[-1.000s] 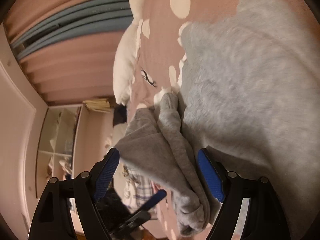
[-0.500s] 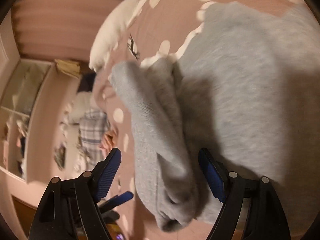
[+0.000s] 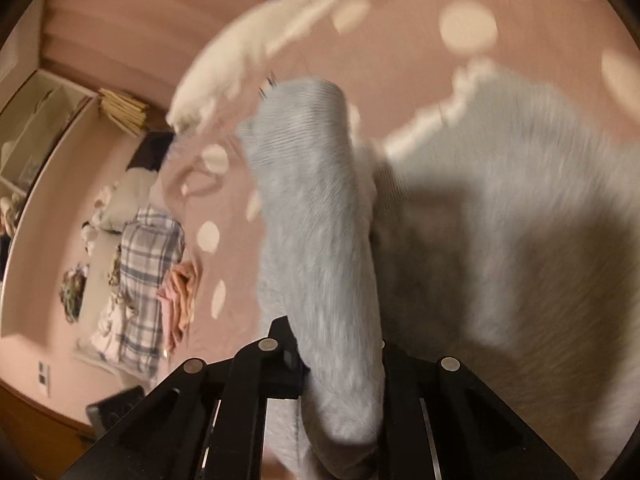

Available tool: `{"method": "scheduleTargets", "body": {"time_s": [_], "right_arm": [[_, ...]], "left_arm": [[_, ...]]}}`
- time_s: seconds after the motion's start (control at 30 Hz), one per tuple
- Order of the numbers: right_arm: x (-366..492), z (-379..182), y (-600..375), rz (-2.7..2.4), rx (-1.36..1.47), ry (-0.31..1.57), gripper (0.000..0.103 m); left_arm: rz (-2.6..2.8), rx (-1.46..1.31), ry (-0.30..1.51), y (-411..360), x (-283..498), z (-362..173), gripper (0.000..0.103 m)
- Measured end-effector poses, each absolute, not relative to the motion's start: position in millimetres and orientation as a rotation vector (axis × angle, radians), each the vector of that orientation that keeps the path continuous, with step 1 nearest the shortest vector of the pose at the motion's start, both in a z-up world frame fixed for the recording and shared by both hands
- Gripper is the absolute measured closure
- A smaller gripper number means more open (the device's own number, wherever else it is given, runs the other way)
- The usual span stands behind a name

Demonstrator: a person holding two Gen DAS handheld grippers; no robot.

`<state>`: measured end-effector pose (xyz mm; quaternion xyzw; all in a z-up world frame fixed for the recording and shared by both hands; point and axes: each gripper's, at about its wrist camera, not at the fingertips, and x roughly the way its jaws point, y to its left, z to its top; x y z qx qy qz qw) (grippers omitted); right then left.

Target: Fold small clothes

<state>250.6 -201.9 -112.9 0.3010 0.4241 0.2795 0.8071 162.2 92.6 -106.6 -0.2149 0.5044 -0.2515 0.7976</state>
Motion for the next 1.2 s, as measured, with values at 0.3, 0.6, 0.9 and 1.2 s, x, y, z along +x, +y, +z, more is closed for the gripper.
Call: {"method": "scheduleTargets", "body": {"time_s": [0.3, 0.6, 0.9, 1.2], "right_arm": [[240, -99, -277, 0.422, 0.578, 0.852, 0.09], [256, -161, -287, 0.39, 0.693, 0.948, 0.089], [227, -125, -342, 0.315, 0.746, 0.81, 0.05], [211, -95, -322, 0.373, 0.507, 0.691, 0.068]], "left_arm": [[-0.566, -0.47, 1.088, 74, 172, -105, 0.034], [-0.654, -0.435, 0.997, 12, 204, -60, 0.034], [-0.757, -0.294, 0.948, -65, 226, -41, 0.034], [-0.671, -0.195, 1.017, -82, 244, -77, 0.043]]}}
